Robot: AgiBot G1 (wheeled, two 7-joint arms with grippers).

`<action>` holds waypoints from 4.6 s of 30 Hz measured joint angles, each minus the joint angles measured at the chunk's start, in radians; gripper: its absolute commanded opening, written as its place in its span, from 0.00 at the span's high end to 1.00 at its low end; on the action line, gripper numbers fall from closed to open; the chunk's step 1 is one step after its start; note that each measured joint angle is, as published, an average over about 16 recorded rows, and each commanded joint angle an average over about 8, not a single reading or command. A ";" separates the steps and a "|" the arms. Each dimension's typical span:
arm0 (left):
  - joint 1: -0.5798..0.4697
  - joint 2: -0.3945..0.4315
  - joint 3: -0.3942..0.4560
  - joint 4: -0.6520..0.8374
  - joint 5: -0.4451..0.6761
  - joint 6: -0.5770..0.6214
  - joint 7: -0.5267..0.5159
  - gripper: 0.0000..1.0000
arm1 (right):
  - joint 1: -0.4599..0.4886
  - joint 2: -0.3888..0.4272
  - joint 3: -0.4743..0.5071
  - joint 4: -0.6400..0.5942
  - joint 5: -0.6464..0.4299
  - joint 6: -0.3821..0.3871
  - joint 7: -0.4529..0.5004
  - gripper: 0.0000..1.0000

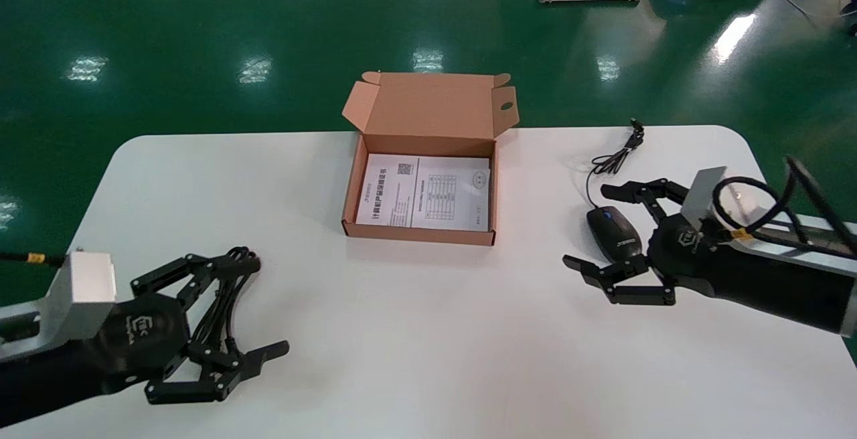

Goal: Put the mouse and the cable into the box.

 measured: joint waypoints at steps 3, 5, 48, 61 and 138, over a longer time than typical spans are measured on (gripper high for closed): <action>0.092 -0.018 -0.027 -0.014 -0.001 -0.062 0.030 0.00 | -0.007 -0.020 -0.008 -0.035 -0.043 0.053 -0.030 0.00; 0.153 -0.027 -0.045 -0.023 -0.002 -0.105 0.051 0.00 | -0.010 -0.036 -0.012 -0.062 -0.068 0.085 -0.051 0.00; 0.444 0.220 -0.132 -0.072 0.104 -0.667 0.296 0.00 | 0.040 -0.277 0.010 -0.505 -0.154 0.346 -0.400 0.00; 0.443 0.259 -0.144 -0.071 0.099 -0.715 0.304 0.00 | 0.044 -0.292 -0.004 -0.531 -0.173 0.405 -0.299 0.00; 0.494 0.261 -0.146 -0.067 0.075 -0.748 0.252 0.00 | -0.061 -0.187 -0.141 -0.166 -0.363 0.606 0.351 0.00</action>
